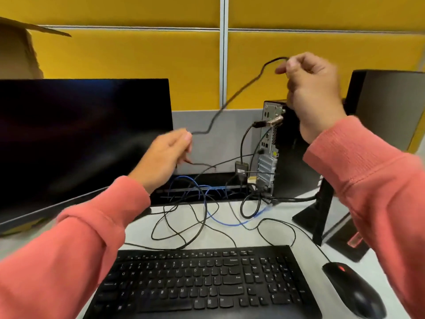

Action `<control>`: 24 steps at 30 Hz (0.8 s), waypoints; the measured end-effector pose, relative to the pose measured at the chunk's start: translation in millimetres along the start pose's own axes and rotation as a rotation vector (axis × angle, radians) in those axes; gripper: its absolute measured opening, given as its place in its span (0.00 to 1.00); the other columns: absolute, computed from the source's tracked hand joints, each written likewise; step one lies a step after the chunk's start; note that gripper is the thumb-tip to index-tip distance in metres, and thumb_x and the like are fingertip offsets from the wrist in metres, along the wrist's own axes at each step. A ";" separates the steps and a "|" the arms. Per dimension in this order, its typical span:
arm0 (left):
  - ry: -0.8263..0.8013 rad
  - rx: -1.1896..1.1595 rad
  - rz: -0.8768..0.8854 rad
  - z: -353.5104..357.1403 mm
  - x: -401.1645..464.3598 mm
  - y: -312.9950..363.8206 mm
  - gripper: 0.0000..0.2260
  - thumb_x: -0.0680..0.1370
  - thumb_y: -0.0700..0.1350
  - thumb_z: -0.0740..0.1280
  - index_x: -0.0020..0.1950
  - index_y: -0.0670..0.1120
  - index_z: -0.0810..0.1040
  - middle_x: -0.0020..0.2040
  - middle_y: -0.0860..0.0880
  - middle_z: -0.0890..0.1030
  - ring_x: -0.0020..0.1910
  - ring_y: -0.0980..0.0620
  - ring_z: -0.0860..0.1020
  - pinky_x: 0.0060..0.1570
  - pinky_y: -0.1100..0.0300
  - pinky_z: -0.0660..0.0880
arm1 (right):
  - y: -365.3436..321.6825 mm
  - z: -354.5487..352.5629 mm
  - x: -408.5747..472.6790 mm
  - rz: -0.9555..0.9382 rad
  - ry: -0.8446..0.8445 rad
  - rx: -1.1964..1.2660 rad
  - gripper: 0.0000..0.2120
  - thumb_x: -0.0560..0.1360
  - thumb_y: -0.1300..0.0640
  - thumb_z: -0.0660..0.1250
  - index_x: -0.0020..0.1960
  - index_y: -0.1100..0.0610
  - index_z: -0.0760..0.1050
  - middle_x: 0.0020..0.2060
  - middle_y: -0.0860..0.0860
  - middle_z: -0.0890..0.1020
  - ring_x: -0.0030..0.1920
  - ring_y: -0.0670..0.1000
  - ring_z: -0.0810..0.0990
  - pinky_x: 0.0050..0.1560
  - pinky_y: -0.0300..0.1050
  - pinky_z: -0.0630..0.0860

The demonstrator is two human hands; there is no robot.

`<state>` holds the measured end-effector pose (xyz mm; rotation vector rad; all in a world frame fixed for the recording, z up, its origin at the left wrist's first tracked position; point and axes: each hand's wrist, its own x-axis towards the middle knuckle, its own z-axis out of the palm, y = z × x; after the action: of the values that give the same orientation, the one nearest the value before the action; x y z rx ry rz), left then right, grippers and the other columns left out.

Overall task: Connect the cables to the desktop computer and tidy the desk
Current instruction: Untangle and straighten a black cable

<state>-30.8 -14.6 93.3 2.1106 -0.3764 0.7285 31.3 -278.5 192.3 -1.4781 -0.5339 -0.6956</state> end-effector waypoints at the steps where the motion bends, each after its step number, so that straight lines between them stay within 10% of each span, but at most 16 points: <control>1: 0.095 -0.055 0.025 -2.9 3.7 11.3 0.16 0.86 0.47 0.57 0.40 0.45 0.73 0.32 0.49 0.68 0.31 0.54 0.68 0.41 0.50 0.72 | 4.3 4.0 -4.4 0.014 -0.033 -0.160 0.14 0.83 0.56 0.62 0.42 0.49 0.81 0.32 0.39 0.76 0.33 0.41 0.70 0.35 0.40 0.68; 5: 0.302 -0.188 0.111 -18.2 27.0 54.6 0.15 0.85 0.49 0.60 0.43 0.45 0.79 0.28 0.55 0.63 0.27 0.55 0.60 0.30 0.59 0.59 | 26.1 20.9 -28.2 0.240 -0.323 -0.518 0.12 0.81 0.62 0.63 0.59 0.52 0.81 0.53 0.49 0.83 0.53 0.51 0.82 0.47 0.44 0.78; 10: 0.253 -0.108 0.097 -8.3 29.5 54.7 0.14 0.84 0.45 0.64 0.45 0.40 0.84 0.24 0.58 0.66 0.26 0.60 0.62 0.30 0.61 0.59 | 18.1 33.9 -51.1 0.091 -0.463 -0.329 0.36 0.73 0.72 0.61 0.76 0.46 0.65 0.64 0.49 0.73 0.63 0.47 0.73 0.52 0.38 0.75; 14: 0.203 -0.121 0.054 10.9 21.7 38.6 0.12 0.83 0.42 0.67 0.44 0.37 0.84 0.24 0.59 0.71 0.24 0.62 0.65 0.28 0.68 0.60 | 16.0 45.1 -65.5 0.043 -0.598 -0.125 0.32 0.73 0.67 0.66 0.74 0.47 0.68 0.57 0.49 0.78 0.54 0.52 0.81 0.54 0.48 0.80; 17: 0.164 -0.145 0.041 17.6 18.1 37.8 0.11 0.83 0.40 0.66 0.45 0.36 0.82 0.25 0.60 0.73 0.23 0.63 0.67 0.27 0.72 0.61 | 25.0 53.5 -68.7 0.031 -0.648 -0.151 0.15 0.80 0.57 0.66 0.67 0.52 0.75 0.38 0.50 0.80 0.33 0.51 0.78 0.38 0.49 0.75; 24: 0.077 -0.174 -0.072 11.3 7.8 18.1 0.11 0.85 0.47 0.64 0.49 0.44 0.84 0.27 0.55 0.64 0.25 0.55 0.60 0.27 0.64 0.60 | 33.0 38.1 -45.7 -0.061 -0.455 -0.573 0.11 0.83 0.54 0.63 0.47 0.55 0.82 0.36 0.47 0.79 0.34 0.44 0.74 0.37 0.43 0.70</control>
<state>-29.6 -34.5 104.2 1.9171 -0.3086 0.7063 26.1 -237.5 138.2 -2.1903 -0.7677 -0.5827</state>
